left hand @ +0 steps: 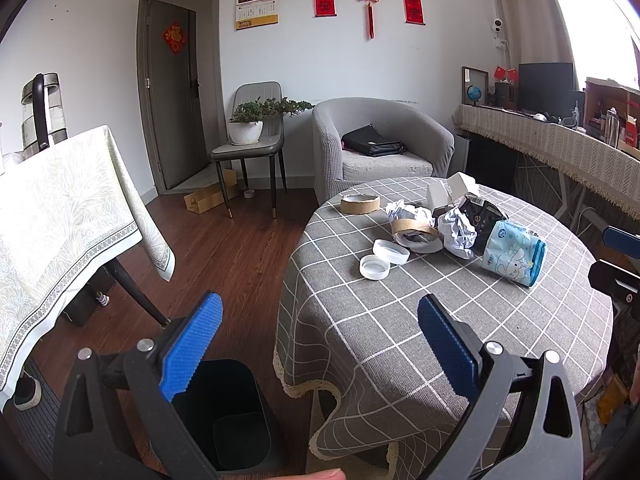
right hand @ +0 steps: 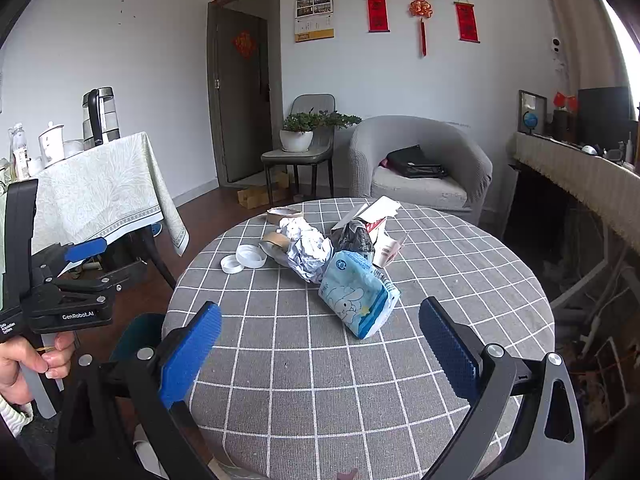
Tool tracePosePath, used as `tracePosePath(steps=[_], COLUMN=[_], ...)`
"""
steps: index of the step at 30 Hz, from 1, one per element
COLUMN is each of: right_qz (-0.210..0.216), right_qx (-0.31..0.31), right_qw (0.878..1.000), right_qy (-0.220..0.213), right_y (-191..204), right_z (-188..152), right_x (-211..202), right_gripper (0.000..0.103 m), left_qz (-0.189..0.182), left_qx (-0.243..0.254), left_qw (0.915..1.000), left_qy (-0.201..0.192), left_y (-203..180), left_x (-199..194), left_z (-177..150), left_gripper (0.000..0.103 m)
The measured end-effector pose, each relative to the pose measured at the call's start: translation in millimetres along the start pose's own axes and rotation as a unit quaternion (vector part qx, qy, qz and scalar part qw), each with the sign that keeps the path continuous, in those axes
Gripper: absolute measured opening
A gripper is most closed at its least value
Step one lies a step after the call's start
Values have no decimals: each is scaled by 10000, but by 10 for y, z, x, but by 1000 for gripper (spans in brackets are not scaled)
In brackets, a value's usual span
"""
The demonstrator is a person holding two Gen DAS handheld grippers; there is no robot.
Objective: Collect trash
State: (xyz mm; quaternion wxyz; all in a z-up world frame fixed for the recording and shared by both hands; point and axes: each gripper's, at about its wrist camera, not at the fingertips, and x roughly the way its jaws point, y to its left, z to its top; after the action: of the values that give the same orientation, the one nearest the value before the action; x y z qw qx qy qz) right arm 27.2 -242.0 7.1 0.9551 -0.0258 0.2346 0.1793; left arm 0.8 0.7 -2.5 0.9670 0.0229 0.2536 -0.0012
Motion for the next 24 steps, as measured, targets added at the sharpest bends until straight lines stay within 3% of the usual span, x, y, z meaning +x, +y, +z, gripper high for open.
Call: tracePosePath(steps=[24], right_qz=[-5], right_qx=[-19], right_qw=[10000], right_qy=[25], right_y=[16], right_z=[-8], right_x=[14], right_gripper=[100], left_qz=[4], left_qx=[4], left_qw=[10000], left_qy=[3], left_y=[-6], left_x=[5], left_z=[-3], left_gripper=[100])
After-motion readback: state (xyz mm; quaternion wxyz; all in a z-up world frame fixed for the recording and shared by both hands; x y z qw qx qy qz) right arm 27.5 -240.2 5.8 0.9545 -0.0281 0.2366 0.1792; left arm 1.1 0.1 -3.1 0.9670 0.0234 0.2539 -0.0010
